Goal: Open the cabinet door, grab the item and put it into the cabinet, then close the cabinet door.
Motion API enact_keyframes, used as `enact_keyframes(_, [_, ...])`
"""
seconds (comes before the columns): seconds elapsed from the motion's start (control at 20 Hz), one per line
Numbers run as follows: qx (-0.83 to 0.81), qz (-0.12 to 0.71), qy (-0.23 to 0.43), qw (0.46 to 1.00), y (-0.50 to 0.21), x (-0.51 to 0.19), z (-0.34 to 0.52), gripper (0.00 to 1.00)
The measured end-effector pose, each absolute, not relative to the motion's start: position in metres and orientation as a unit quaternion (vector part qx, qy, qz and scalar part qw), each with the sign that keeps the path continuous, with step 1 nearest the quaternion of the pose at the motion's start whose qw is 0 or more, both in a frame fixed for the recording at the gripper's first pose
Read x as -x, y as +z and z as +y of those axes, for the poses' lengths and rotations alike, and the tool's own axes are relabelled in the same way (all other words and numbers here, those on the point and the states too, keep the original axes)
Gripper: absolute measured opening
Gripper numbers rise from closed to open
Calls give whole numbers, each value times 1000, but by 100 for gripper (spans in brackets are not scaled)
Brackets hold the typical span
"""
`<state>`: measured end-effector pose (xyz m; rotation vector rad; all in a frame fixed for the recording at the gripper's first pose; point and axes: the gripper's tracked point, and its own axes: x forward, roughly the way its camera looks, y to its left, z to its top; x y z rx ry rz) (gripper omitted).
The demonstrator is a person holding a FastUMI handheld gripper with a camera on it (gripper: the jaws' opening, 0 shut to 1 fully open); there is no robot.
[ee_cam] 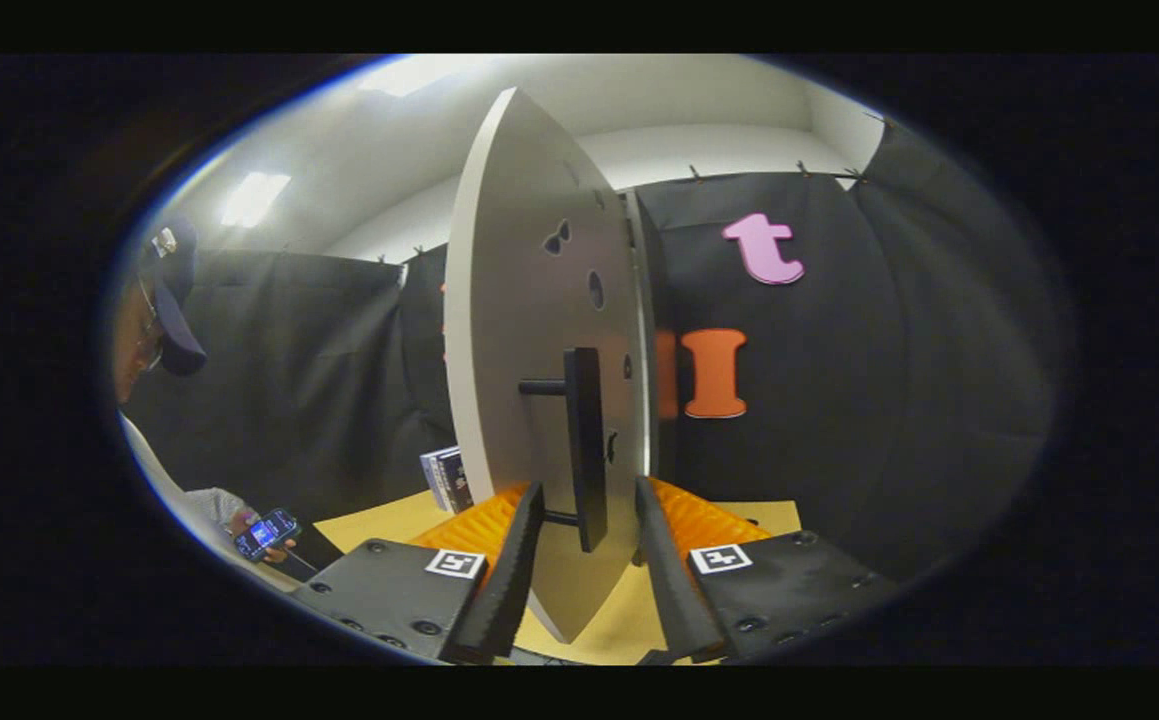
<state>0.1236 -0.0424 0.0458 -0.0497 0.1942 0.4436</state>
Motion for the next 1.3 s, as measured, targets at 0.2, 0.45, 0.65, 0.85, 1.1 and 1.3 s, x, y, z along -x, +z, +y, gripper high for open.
enact_keyframes(0.2, [8, 90, 143, 986, 40, -107, -50, 82])
enact_keyframes(0.45, [47, 57, 75, 994, 41, -92, -39, 90])
enact_keyframes(0.65, [90, 37, 88, 991, 41, -89, -3, 94])
enact_keyframes(0.85, [81, 29, 139, 987, 28, -99, 53, 93])
enact_keyframes(1.1, [71, 48, 147, 985, -10, -130, 85, 96])
enact_keyframes(1.3, [128, 134, 116, 976, -93, -154, 78, 97])
